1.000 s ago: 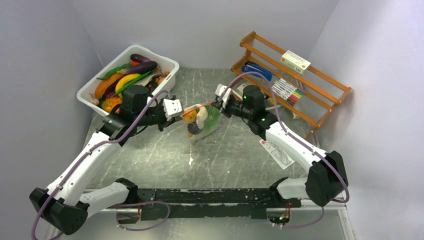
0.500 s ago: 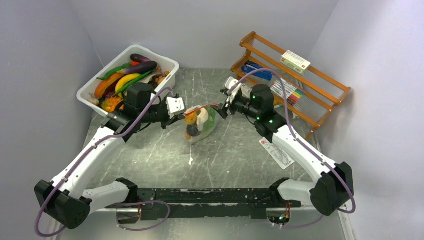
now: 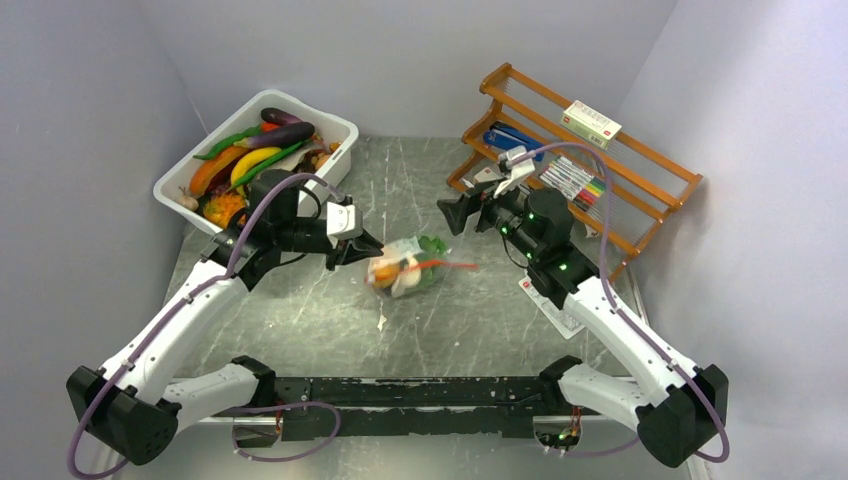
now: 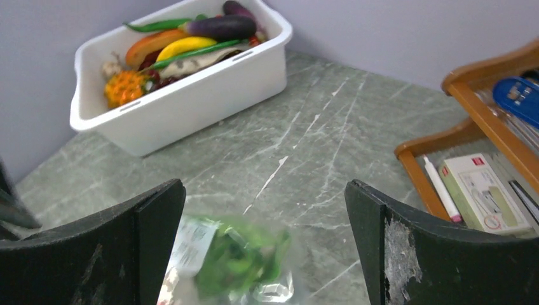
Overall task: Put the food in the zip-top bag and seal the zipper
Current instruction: Place the zipper food storage bag at the center of the board, then move the zipper food storage bag to the center of the board.
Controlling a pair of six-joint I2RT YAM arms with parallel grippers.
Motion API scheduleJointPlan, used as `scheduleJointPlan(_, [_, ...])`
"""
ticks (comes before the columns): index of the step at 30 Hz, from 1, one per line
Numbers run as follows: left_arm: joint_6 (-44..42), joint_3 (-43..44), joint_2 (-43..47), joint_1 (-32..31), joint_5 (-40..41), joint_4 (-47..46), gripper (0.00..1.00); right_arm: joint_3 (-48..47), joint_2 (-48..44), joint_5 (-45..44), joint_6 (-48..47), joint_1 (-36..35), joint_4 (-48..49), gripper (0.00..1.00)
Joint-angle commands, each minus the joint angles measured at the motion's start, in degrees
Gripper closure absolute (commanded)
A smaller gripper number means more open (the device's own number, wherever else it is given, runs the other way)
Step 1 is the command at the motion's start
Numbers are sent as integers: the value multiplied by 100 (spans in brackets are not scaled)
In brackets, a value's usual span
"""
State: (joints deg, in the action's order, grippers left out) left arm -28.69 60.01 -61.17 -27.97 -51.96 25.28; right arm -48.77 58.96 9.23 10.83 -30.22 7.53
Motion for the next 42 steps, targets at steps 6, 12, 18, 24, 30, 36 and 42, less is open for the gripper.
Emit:
scheduleJointPlan(6, [-595,78,4,19,-441,686,83,-362,-10,-1382,1150,17,-1141,0])
scheduleJointPlan(12, [809,-552,313,19,393,-438,52,-542,-60,-1455,998,16,-1792,0])
scheduleJointPlan(18, [3080,-1184,35,28,1708,-1174,45,-233,115,-450,1529,15,-2069,3])
scheduleJointPlan(24, [4431,-1590,-637,117,2050,-733,45,494,715,456,1861,15,-1561,30])
scheduleJointPlan(30, [5089,-2354,-292,218,2318,-797,29,952,1424,841,2258,11,-896,40])
scheduleJointPlan(36, [5480,-2842,-559,240,2120,-1311,25,1164,2173,1332,2592,6,30,51])
scheduleJointPlan(42, [5672,-3066,-877,264,2163,-2111,4,1196,2226,537,2909,5,902,95])
